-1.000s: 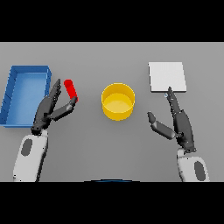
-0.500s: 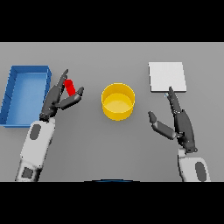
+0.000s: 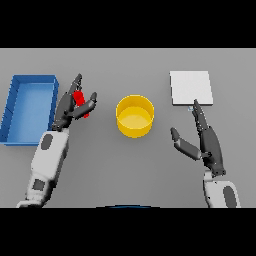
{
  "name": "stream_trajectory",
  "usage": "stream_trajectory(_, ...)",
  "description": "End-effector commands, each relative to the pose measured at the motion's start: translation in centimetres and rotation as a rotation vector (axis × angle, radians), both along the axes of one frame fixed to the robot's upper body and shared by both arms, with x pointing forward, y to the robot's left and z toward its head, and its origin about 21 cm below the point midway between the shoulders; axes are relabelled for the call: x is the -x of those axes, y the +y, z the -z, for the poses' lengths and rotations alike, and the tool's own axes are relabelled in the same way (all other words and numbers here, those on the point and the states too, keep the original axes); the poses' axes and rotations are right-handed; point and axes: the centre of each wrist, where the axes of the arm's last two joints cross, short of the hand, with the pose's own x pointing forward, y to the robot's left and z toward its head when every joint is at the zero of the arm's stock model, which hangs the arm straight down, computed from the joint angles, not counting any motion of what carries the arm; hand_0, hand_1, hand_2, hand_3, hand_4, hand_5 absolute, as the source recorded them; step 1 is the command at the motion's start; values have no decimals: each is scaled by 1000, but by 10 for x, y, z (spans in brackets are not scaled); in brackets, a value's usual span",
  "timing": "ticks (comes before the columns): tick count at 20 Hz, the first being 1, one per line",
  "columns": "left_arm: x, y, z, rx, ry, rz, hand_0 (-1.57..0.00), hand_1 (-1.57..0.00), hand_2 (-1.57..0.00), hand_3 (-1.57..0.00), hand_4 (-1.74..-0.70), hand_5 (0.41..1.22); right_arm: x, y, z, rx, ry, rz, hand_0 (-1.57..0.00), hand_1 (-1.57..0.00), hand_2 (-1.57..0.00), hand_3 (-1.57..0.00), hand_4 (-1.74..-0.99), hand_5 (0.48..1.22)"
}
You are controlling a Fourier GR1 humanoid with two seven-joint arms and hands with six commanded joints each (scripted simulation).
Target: Pick up the red beaker and tilt it to pour out 1 green nut into yellow bowl. Pick up the yellow bowl and place it on the metallic measuring scale.
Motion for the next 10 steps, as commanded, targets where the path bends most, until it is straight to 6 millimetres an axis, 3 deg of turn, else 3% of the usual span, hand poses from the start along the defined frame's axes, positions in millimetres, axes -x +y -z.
stream_trajectory(1, -3, -2, 1, 8, 4, -7, -81, -94, -157, -133, -1364, 761, -1, -3, -2, 7, -13, 2, 1, 1, 1, 1, -1242, 645)
stream_trajectory(2, -1, -8, 6, 19, -6, -15, -207, -230, -287, -254, -1401, 787, 0, -4, -1, 7, -8, 11, 1, 1, 1, 1, -1240, 645)
stream_trajectory(4, -1, -9, 11, -9, -4, -53, -551, -588, -662, -728, -1471, 943, 2, -1, 0, 6, -13, 0, 1, 1, 1, 1, -1237, 648)
stream_trajectory(5, -4, -11, 9, -50, 4, -69, -755, -783, -844, -884, -1519, 999, 1, 1, -1, -3, -11, -1, 1, 1, 1, 1, -1239, 648)
stream_trajectory(7, -5, -17, 7, -97, -28, -49, -1049, -1067, -1106, -1058, -1589, 1079, -1, -3, -1, 6, 5, 12, 1, 1, 1, 1, -1239, 648)
stream_trajectory(9, -5, -22, 7, -89, -22, -41, -1237, -1248, -1273, -1154, -1636, 1130, -3, 0, 1, 4, 7, 4, 1, 1, 1, 1, -1242, 650)
stream_trajectory(10, -4, -22, 8, -88, -23, -37, -1304, -1313, -1333, -1237, -1597, 1148, -2, 1, 1, -11, -4, 1, 1, 1, 1, 1, -1250, 647)
